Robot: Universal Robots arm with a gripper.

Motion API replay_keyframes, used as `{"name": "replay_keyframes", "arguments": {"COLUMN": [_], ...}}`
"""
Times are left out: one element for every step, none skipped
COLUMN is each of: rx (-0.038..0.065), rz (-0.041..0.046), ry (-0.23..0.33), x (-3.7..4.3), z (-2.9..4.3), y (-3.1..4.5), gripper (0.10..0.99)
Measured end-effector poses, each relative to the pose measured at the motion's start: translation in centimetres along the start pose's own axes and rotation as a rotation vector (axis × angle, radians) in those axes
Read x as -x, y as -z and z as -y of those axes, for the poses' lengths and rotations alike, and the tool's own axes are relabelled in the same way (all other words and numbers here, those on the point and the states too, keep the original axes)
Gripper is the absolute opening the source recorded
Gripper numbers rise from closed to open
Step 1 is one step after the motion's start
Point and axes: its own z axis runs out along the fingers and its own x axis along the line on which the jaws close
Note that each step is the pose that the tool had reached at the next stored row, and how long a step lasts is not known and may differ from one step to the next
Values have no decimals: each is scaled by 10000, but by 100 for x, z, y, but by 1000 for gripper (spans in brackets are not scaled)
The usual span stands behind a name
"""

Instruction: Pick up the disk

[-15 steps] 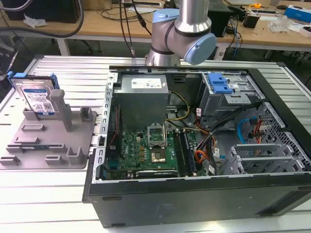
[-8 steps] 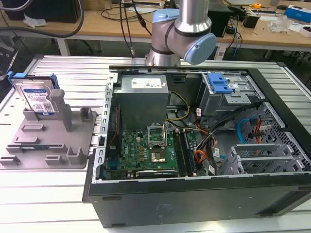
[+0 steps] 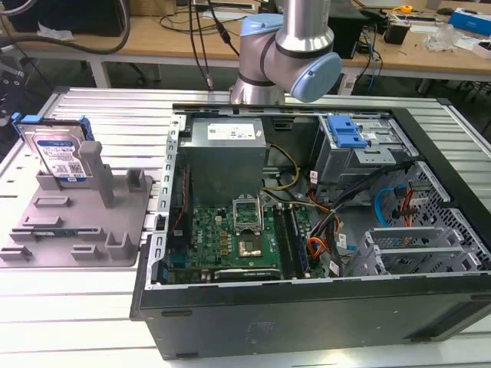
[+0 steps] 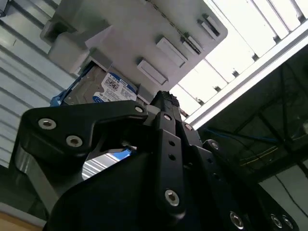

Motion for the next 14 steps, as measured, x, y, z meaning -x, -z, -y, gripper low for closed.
{"name": "replay_keyframes", "arguments": {"rx": [0,0,-1,0,-1,-1,-1,-2,-2,-2,-2,-1,-2,-2], "rz": [-14,-21,-28,-39,-61,-72,-86,-95,-102,-114,-126,-141,-150,-166], "ry": [381,572,745,1029,1617,1895,2233,2477,2673,2967,3299,3693,3937,4340], "x": [0,0,0,0,0,0,0,0,0,0,0,0,0,0], "z": [0,0,0,0,0,0,0,0,0,0,0,1,0,0], "y": [-1,-1,-1,-2,-4,-4,-5,-5,-5,-6,-6,-7,-8,-9], "gripper": [106,106,106,106,106,106,169,235,235,298,416,478,541,541]}}
